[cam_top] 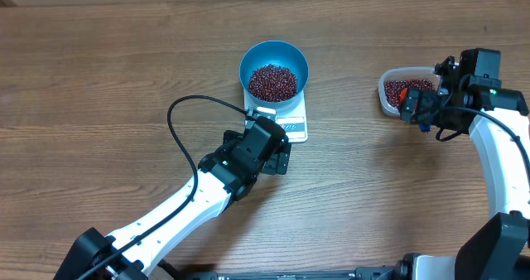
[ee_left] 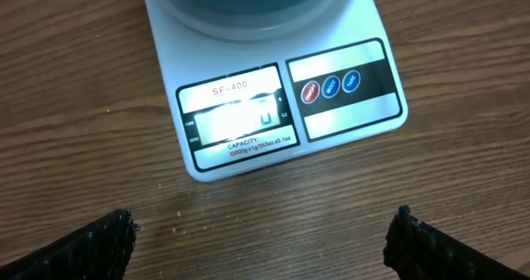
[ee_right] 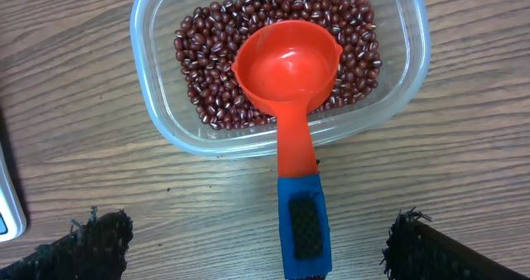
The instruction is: Scoop item into bowl and weigh 150g on scale
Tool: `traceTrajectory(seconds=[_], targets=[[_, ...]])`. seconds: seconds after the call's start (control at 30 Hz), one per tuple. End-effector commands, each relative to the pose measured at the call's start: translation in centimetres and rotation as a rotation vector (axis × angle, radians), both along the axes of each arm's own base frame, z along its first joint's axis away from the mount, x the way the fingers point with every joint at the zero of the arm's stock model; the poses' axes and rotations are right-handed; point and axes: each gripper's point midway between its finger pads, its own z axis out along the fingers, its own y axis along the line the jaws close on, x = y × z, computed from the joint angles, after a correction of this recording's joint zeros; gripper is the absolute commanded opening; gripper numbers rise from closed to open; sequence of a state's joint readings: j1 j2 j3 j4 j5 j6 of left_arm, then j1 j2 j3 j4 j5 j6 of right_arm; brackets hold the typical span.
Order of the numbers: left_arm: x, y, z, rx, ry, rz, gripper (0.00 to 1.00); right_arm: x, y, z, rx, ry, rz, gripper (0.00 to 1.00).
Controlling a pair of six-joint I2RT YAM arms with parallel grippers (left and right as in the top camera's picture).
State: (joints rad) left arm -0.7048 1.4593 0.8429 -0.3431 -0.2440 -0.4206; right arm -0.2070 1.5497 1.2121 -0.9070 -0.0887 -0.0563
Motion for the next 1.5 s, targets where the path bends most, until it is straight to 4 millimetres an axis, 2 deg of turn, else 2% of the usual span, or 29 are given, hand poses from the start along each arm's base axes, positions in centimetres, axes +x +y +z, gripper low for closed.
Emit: traceTrajectory(seconds=[0.0, 0.13, 0.43, 0.77, 1.17, 1.47], targets=[[0.3, 0.4, 0.3, -0.003, -0.014, 0.033, 1.00, 0.5, -0.1, 0.5, -0.013, -0.015, 0.005, 1.00], [0.4, 0.4, 1.3, -0.006, -0.040, 0.012, 0.99, 0.5, -0.1, 0.5, -0.013, -0.015, 0.005, 1.00], [0.2, 0.5, 5.2, -0.027, -0.138, -0.046, 1.00, 0.5, -0.1, 0.5, -0.014, -0.015, 0.005, 1.00], [-1.6, 3.1, 9.3, -0.047, -0.202, -0.014, 1.00, 0.5, -0.1, 0.5, -0.013, -0.015, 0.005, 1.00], [-2.8, 9.9, 15.3, -0.147, -0.345, 0.143, 1.00, 0.5, -0.1, 0.5, -0.014, -0.015, 0.005, 1.00], [-4.9, 15.9, 20.2, -0.230, -0.531, 0.304, 1.00, 0.5, -0.1, 0.5, -0.014, -0.015, 0.005, 1.00]])
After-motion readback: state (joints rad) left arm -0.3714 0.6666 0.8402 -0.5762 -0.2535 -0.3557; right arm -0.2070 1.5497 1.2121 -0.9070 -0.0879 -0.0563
